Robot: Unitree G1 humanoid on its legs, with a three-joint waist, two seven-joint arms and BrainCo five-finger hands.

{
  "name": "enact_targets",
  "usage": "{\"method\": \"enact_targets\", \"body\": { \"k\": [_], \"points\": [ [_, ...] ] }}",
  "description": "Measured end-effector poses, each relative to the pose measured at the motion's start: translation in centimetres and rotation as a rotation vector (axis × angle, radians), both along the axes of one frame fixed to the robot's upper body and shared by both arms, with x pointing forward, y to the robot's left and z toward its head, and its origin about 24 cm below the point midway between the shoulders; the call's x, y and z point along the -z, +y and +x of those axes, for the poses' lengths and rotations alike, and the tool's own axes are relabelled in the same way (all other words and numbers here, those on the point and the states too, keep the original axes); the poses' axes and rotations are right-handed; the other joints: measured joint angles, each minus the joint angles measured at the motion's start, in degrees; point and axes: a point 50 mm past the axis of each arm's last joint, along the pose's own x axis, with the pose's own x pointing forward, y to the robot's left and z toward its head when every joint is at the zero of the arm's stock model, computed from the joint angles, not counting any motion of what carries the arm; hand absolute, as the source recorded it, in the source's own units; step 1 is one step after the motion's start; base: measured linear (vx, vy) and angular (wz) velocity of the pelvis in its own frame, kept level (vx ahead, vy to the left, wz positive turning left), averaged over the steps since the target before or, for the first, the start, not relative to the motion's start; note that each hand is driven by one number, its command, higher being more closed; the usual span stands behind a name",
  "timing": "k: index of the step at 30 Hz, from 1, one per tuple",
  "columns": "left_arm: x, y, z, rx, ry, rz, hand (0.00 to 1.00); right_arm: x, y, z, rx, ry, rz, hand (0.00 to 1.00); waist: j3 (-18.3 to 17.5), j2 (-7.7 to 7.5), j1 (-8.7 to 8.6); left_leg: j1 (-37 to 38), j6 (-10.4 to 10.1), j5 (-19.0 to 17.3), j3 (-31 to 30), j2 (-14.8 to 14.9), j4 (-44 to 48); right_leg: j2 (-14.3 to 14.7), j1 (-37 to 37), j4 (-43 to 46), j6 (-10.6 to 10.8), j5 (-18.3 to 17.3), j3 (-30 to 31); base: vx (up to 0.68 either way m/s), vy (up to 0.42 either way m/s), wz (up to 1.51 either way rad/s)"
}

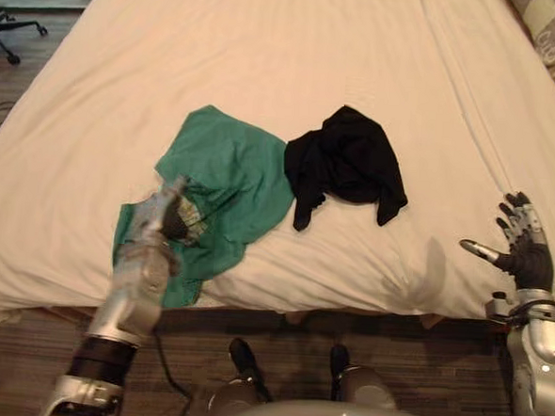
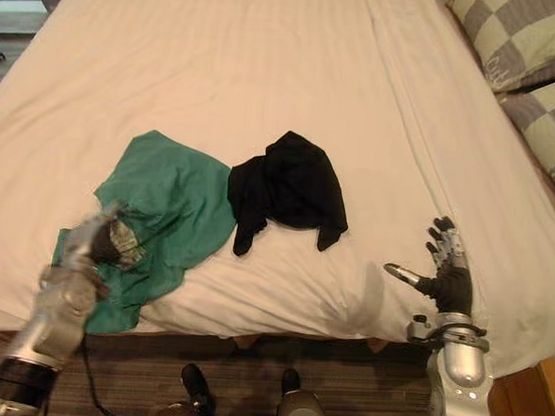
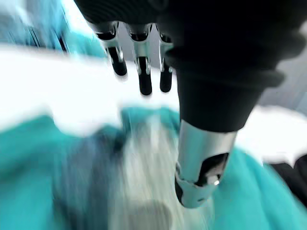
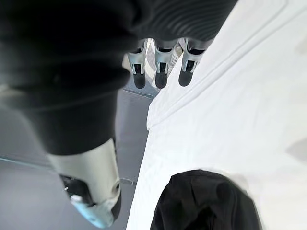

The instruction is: Tidy the bed and pick cloth on bed and put in laundry

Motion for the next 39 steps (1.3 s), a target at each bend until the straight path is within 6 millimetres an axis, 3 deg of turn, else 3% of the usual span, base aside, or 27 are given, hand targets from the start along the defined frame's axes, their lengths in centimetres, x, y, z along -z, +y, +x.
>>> {"method": "enact_targets", "body": {
  "k": [2, 7, 12, 18, 23, 39],
  "points": [
    [-2.3, 0.3, -0.5, -0.004, -0.171, -0.022, 0.00, 0.2, -0.5, -0.8, 0.010, 0.013, -0.008, 0.00, 0.0, 0.00, 0.61, -0.1, 0.0, 0.0, -0.5, 0.0, 0.0, 0.0, 0.1, 0.2, -0.2, -0.3, -0.1, 0.03, -0.007, 0.10],
    [-6.0, 1.6, -2.3, 0.002, -0.401, -0.041, 0.00, -0.2, -0.7, -2.7, 0.032, -0.021, -0.014, 0.00, 0.0, 0.02, 1.22, 0.6, -0.3, 0.2, -2.0, 0.0, 0.0, 0.1, 1.2, 1.3, -0.5, -1.6, -0.7, 0.03, -0.012, 0.15],
    [-4.6, 2.5, -4.3, 0.008, -0.360, -0.029, 0.00, 0.8, -0.6, -4.2, 0.033, 0.026, 0.002, 0.00, -0.2, 0.04, 1.85, 2.0, -0.4, 0.1, -3.3, 0.3, 0.0, 0.4, 3.5, 1.6, -0.8, -2.6, -1.5, -0.01, -0.019, 0.16],
    [-1.8, 2.4, -5.3, -0.017, -0.285, -0.088, 0.00, 1.6, 1.1, -3.5, -0.005, 0.032, 0.050, 0.00, -0.1, -0.40, 2.92, -1.4, -0.6, 0.3, -3.9, 0.9, 0.0, 1.5, 0.5, 1.3, -0.7, -3.0, -0.8, -0.06, -0.012, 0.06],
    [-0.1, 2.9, -5.4, -0.102, -0.278, -0.088, 0.00, 0.7, 1.1, -2.3, 0.034, -0.048, 0.082, 0.00, 3.5, -2.52, 3.64, -4.2, -0.2, 2.0, -4.8, 0.8, 0.3, 1.5, -3.2, 3.4, -0.9, -2.1, -0.4, 0.00, 0.000, 0.00],
    [-2.6, 2.6, -3.8, -0.163, -0.446, -0.012, 0.00, -0.8, 0.5, -2.1, 0.033, -0.164, 0.124, 0.00, 11.3, -2.04, 3.21, -9.1, 0.0, 3.0, -4.3, 0.8, 0.4, 1.4, -11.3, 9.3, -1.6, -4.3, 0.9, 0.01, -0.003, -0.01]
  ]
}}
